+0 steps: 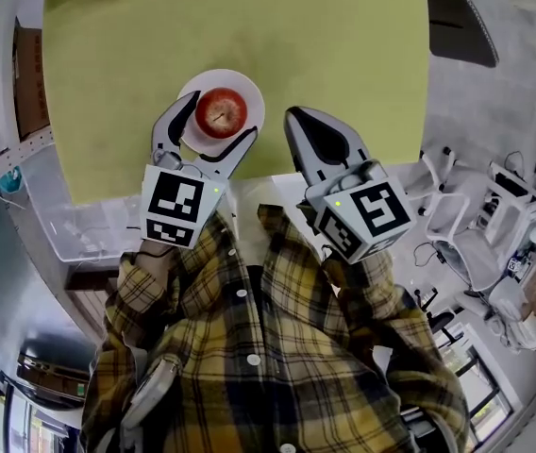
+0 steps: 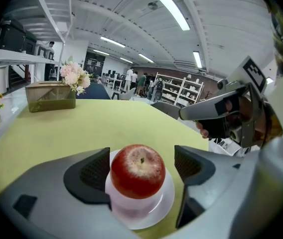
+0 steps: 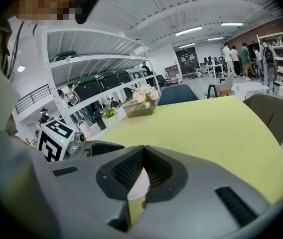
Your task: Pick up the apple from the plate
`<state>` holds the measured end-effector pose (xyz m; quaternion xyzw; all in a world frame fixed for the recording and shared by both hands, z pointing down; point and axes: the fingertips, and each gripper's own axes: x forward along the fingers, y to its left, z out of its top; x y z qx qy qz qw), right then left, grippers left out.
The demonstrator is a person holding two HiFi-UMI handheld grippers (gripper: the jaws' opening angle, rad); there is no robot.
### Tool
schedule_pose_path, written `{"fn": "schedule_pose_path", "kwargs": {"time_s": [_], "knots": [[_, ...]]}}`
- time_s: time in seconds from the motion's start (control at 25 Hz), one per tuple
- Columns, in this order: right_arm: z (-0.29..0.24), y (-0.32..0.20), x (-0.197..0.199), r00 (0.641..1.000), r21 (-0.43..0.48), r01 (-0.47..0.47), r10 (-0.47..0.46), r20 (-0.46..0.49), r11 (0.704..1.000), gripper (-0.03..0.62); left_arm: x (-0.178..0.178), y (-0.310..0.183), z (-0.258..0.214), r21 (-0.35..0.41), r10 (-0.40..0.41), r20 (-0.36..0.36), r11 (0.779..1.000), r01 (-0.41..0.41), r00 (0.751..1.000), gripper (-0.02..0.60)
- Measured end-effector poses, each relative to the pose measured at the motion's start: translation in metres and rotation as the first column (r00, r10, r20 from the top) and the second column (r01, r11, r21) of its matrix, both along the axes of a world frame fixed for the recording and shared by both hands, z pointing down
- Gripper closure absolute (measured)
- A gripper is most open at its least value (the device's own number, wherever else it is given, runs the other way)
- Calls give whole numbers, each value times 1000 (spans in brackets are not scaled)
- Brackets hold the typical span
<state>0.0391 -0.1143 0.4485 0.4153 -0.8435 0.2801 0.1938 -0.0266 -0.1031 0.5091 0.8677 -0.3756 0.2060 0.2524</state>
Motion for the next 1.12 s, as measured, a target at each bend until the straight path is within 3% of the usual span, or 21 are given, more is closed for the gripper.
{"fn": "schedule_pose_path", "kwargs": {"time_s": [0.16,0.52,1.12], "knots": [[7,1,1,1000,-15,4,-5,-2,1000,597,1,-1,10,9,4,44,1000,-4,999,193],[12,-2,2,1000,-32,20,-20,14,999,597,1,-5,18,-8,-27,57,1000,28,998,193],[14,0,0,999,-43,28,-28,16,999,597,1,-5,28,-30,-11,78,999,14,997,195]]}}
